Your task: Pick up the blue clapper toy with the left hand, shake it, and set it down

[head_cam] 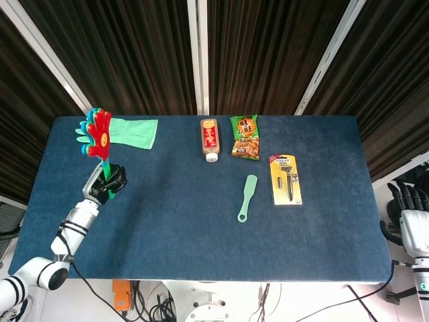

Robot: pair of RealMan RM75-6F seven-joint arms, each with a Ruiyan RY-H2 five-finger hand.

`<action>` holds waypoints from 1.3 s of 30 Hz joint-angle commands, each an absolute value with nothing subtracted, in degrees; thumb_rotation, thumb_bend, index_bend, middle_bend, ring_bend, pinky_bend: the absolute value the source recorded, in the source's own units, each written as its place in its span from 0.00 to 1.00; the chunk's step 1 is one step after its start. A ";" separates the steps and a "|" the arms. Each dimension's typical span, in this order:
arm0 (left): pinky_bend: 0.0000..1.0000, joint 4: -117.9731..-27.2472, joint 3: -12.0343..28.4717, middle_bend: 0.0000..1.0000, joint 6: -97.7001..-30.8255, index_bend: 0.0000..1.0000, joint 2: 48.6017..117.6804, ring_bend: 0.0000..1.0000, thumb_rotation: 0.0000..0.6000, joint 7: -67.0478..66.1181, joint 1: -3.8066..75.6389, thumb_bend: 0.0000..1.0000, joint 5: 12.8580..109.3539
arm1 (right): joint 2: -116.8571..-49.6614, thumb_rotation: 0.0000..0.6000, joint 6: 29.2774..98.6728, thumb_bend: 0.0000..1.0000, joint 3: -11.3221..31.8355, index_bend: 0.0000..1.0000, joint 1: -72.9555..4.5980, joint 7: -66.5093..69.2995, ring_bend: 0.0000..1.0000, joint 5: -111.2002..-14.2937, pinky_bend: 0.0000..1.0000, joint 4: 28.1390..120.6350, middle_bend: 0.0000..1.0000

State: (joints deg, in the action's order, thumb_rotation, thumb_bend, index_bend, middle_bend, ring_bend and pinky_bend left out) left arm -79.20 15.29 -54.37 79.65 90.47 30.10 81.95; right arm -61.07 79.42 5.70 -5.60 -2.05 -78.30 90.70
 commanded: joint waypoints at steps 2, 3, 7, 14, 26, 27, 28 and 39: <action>1.00 -56.74 5.30 1.00 -65.14 1.00 89.61 1.00 1.00 17.38 31.08 0.66 98.09 | -61.23 1.00 79.02 0.29 5.66 0.00 -5.68 -1.94 0.00 -77.99 0.00 90.42 0.02; 1.00 -55.57 4.35 1.00 -65.12 1.00 90.07 1.00 1.00 15.17 31.32 0.66 98.97 | -61.25 1.00 78.95 0.29 5.65 0.00 -5.70 -1.93 0.00 -77.95 0.00 90.37 0.02; 1.00 -52.69 1.98 1.00 -64.66 1.00 91.22 1.00 1.00 7.57 32.20 0.65 100.73 | -61.24 1.00 78.95 0.29 5.63 0.00 -5.70 -1.84 0.00 -77.99 0.00 90.27 0.02; 1.00 -55.24 0.73 1.00 -63.71 1.00 89.97 1.00 1.00 3.29 33.19 0.64 99.74 | -61.28 1.00 78.98 0.29 5.68 0.00 -5.61 -1.38 0.00 -77.81 0.00 89.93 0.02; 1.00 -82.66 11.72 1.00 -54.35 1.00 82.63 1.00 1.00 55.50 30.83 0.64 77.87 | -61.20 1.00 79.08 0.29 5.68 0.00 -5.51 -1.21 0.00 -77.82 0.00 89.82 0.02; 1.00 -84.49 12.97 1.00 -53.67 1.00 81.55 1.00 1.00 61.21 30.63 0.64 76.96 | -61.21 1.00 79.06 0.29 5.67 0.00 -5.52 -1.19 0.00 -77.83 0.00 89.80 0.02; 1.00 -85.90 14.22 1.00 -53.48 1.00 80.73 1.00 1.00 66.65 30.32 0.64 76.43 | -61.23 1.00 79.00 0.29 5.67 0.00 -5.54 -1.17 0.00 -77.82 0.00 89.78 0.02; 1.00 -82.92 13.04 1.00 -54.79 1.00 78.91 1.00 1.00 77.11 30.25 0.65 84.19 | -61.59 1.00 78.56 0.29 5.47 0.00 -5.74 -1.41 0.00 -77.92 0.00 89.65 0.02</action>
